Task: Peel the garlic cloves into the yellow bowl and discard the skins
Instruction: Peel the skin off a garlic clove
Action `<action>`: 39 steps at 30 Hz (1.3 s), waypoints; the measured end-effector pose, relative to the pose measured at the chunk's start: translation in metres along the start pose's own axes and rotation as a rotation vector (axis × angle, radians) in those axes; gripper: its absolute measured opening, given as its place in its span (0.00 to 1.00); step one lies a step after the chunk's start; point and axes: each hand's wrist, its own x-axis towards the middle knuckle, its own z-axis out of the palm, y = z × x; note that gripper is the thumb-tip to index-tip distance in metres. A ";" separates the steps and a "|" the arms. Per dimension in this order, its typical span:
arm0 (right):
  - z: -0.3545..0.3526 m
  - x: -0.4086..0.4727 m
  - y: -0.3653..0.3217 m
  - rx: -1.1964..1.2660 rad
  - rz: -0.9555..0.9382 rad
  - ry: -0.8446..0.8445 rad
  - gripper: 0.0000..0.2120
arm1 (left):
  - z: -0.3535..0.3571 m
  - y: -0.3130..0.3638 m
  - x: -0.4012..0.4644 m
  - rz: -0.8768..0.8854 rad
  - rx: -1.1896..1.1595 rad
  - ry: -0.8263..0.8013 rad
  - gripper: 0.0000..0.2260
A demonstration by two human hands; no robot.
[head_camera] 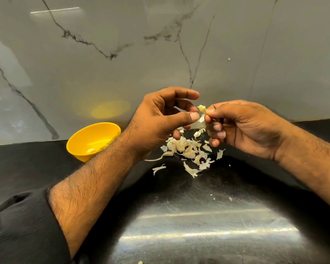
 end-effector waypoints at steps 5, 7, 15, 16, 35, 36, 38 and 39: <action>0.003 0.000 0.002 -0.137 -0.004 0.045 0.12 | 0.002 -0.004 0.001 0.071 0.073 0.012 0.10; 0.003 0.001 0.003 -0.172 -0.023 0.070 0.11 | 0.002 -0.005 0.001 0.096 0.133 0.007 0.08; -0.001 0.000 0.004 -0.397 -0.121 0.114 0.12 | 0.002 -0.008 0.004 0.068 0.223 0.010 0.04; -0.002 0.000 0.004 -0.485 -0.157 0.127 0.11 | 0.001 -0.008 0.004 0.062 0.226 0.018 0.04; 0.005 -0.001 0.006 -0.925 -0.397 0.340 0.04 | 0.010 -0.006 0.001 0.082 0.296 0.164 0.03; 0.005 -0.001 0.006 -0.930 -0.393 0.341 0.05 | 0.011 -0.006 0.001 0.074 0.289 0.166 0.04; 0.006 -0.001 0.006 -0.946 -0.394 0.349 0.05 | 0.013 -0.007 0.001 0.046 0.254 0.169 0.06; 0.007 -0.001 0.006 -0.957 -0.397 0.361 0.06 | 0.013 -0.006 0.000 0.037 0.241 0.167 0.07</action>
